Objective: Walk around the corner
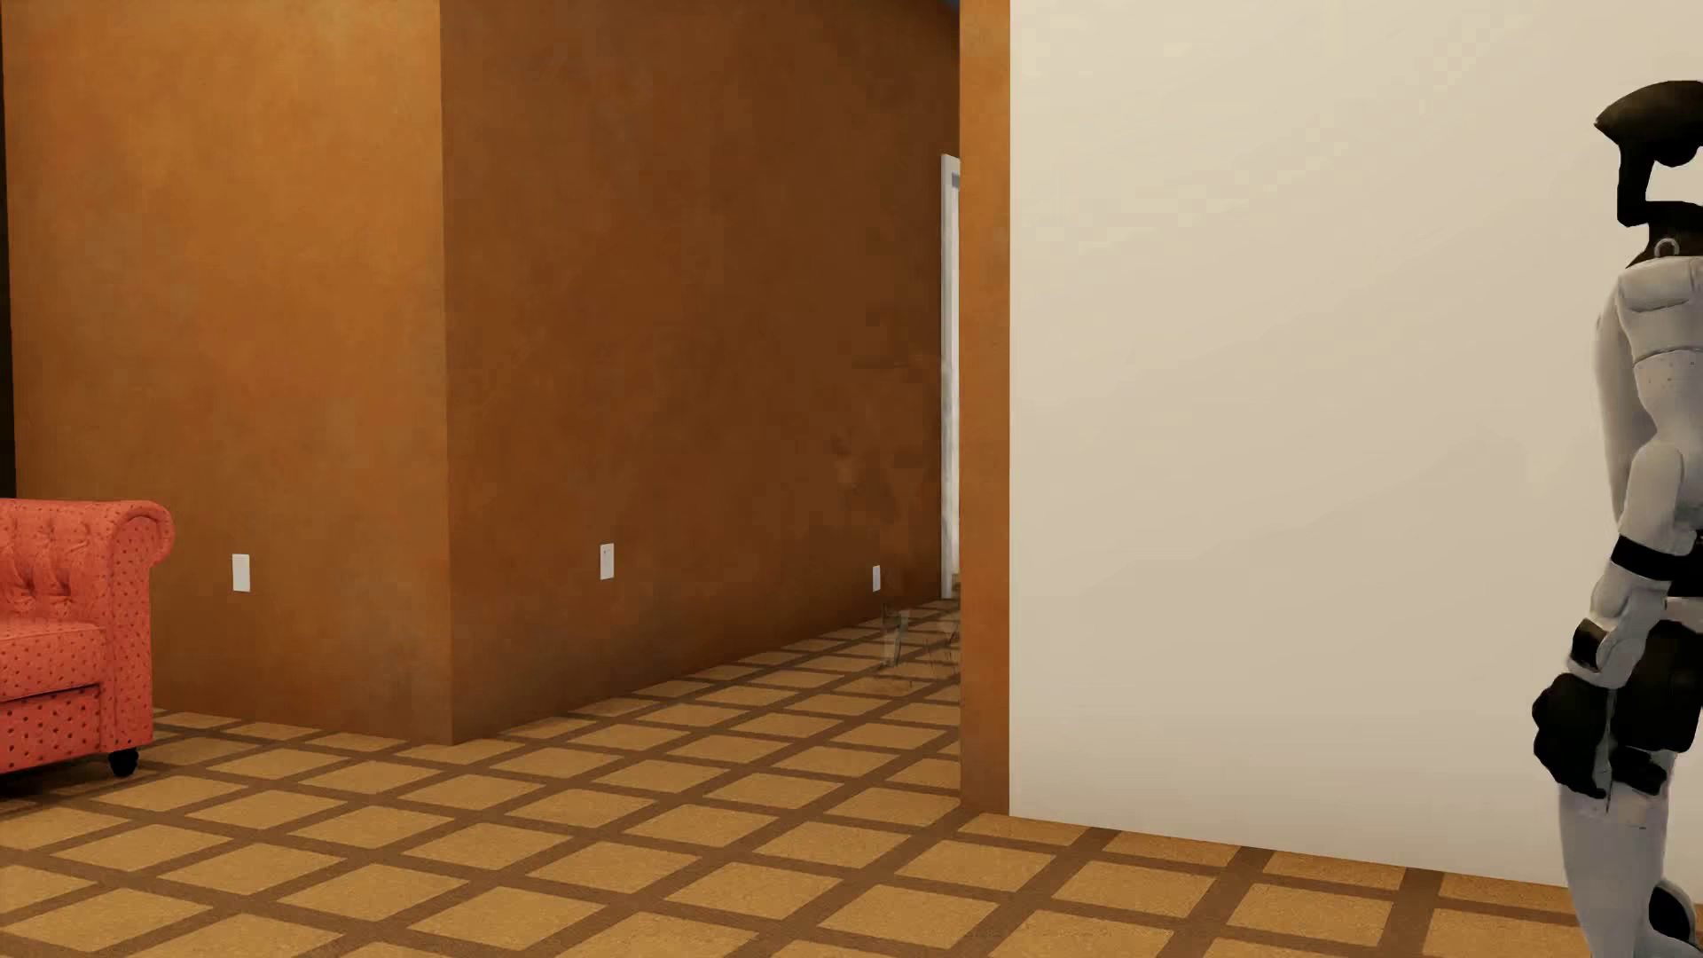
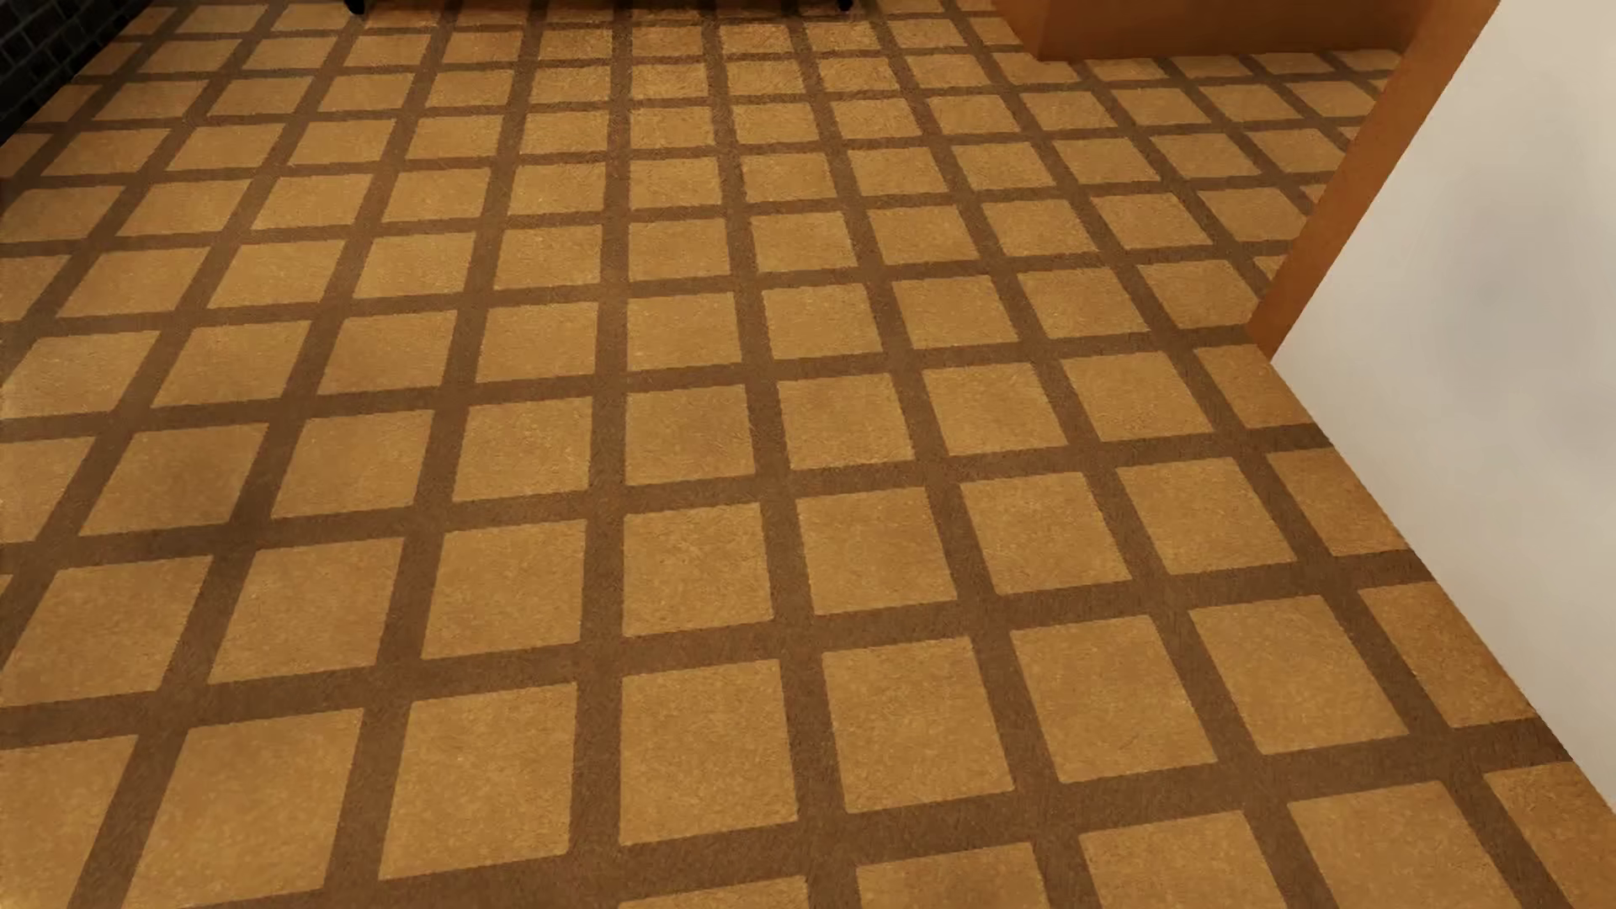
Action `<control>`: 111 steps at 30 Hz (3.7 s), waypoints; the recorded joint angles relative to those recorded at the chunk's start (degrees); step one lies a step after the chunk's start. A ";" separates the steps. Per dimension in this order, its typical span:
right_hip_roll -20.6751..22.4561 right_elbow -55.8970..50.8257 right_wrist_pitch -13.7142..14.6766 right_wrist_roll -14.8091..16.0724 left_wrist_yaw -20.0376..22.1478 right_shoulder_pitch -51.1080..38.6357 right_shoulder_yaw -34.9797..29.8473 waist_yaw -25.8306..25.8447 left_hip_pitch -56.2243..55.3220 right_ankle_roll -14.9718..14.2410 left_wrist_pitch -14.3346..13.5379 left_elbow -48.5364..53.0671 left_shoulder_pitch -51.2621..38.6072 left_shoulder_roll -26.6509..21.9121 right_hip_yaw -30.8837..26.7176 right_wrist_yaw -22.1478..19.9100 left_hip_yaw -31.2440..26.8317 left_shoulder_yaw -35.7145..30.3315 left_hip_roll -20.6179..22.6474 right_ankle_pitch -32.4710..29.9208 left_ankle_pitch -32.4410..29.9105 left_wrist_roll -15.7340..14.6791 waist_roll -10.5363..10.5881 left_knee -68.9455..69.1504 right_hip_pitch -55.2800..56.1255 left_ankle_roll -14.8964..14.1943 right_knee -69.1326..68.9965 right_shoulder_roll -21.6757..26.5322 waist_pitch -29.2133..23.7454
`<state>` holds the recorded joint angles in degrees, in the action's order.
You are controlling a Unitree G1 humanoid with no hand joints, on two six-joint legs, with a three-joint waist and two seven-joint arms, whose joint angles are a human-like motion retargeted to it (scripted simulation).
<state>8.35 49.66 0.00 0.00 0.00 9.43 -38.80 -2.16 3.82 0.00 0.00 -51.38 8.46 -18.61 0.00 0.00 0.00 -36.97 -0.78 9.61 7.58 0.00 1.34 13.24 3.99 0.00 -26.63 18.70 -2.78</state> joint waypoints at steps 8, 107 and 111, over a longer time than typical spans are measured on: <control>1.01 -3.88 0.00 0.00 0.00 -2.53 -1.37 -5.48 -17.73 0.00 0.00 -0.73 5.42 0.85 0.00 0.00 0.00 5.10 -1.80 6.56 9.95 0.00 1.09 40.47 -6.50 0.00 -1.70 1.81 -3.66; -0.28 -17.37 0.00 0.00 0.00 -5.08 13.62 -17.60 -32.56 0.00 0.00 0.19 20.25 -4.42 0.00 0.00 0.00 7.56 -6.08 15.34 2.71 0.00 3.05 15.23 -21.99 0.00 3.25 6.98 -2.36; -10.94 -18.60 0.00 0.00 0.00 -4.99 18.22 -22.50 -38.24 0.00 0.00 -4.90 20.34 -4.33 0.00 0.00 0.00 5.48 -3.72 0.78 -1.26 0.00 -0.69 32.14 -26.91 0.00 -8.27 5.27 -2.28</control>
<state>-2.59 31.06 0.00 0.00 0.00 4.44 -20.58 -24.66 -34.42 0.00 0.00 -56.28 28.81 -22.95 0.00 0.00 0.00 -31.49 -4.50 10.39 6.32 0.00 0.65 45.38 -22.92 0.00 -34.89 23.97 -5.06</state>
